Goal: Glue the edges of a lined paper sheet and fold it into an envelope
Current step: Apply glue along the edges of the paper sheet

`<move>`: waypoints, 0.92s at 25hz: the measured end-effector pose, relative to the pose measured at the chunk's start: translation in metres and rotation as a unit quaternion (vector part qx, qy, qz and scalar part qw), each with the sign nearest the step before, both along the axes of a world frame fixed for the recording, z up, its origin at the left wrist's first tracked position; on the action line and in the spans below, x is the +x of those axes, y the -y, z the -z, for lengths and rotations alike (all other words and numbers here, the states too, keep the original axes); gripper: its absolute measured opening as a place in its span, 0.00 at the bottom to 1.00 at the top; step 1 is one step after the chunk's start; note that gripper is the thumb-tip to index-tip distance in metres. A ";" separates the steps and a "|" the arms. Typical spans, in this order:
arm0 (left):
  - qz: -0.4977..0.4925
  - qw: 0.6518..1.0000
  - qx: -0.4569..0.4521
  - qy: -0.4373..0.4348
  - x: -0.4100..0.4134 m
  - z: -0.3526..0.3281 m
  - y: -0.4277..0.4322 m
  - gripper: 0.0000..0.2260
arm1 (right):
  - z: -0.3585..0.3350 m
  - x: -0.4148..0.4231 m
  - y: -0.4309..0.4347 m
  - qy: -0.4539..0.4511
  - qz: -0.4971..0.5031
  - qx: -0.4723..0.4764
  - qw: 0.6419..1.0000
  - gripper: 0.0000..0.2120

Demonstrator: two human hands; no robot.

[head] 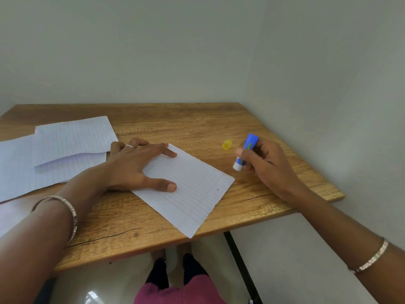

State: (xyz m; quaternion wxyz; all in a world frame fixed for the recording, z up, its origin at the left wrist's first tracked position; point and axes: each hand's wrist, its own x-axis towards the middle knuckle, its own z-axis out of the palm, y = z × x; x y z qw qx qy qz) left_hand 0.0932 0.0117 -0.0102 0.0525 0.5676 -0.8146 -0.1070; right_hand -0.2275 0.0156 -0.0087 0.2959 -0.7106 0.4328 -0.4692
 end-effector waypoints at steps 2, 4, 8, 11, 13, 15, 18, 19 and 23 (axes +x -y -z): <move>-0.003 1.000 0.004 0.001 0.000 -0.001 -0.001 0.47 | -0.007 0.023 0.023 0.039 -0.009 0.027 0.999 0.12; -0.006 1.000 0.007 0.002 0.001 -0.001 -0.001 0.46 | -0.011 0.063 0.049 -0.021 -0.039 0.025 0.999 0.16; 0.001 1.000 -0.003 0.000 0.001 0.000 0.000 0.44 | -0.012 0.128 0.087 -0.141 -0.053 -0.004 0.988 0.17; 0.010 1.000 -0.014 -0.001 0.002 0.003 0.003 0.43 | -0.008 0.136 0.100 -0.195 -0.058 -0.047 0.978 0.16; 0.015 1.000 -0.018 0.001 0.003 0.005 0.004 0.43 | -0.005 0.133 0.102 -0.197 -0.054 -0.060 0.977 0.16; 0.017 1.000 -0.019 0.003 0.003 0.006 0.005 0.44 | -0.003 0.131 0.103 -0.192 -0.046 -0.059 0.978 0.16; 0.015 1.000 -0.017 0.003 0.003 0.005 0.005 0.44 | -0.002 0.129 0.103 -0.209 -0.050 -0.074 0.974 0.12; 0.014 1.000 -0.016 0.004 0.003 0.005 0.005 0.44 | -0.002 0.128 0.102 -0.213 -0.054 -0.082 0.972 0.12; 0.009 1.000 -0.006 0.006 0.001 0.002 0.003 0.45 | 0.000 0.121 0.098 -0.230 -0.059 -0.102 0.966 0.11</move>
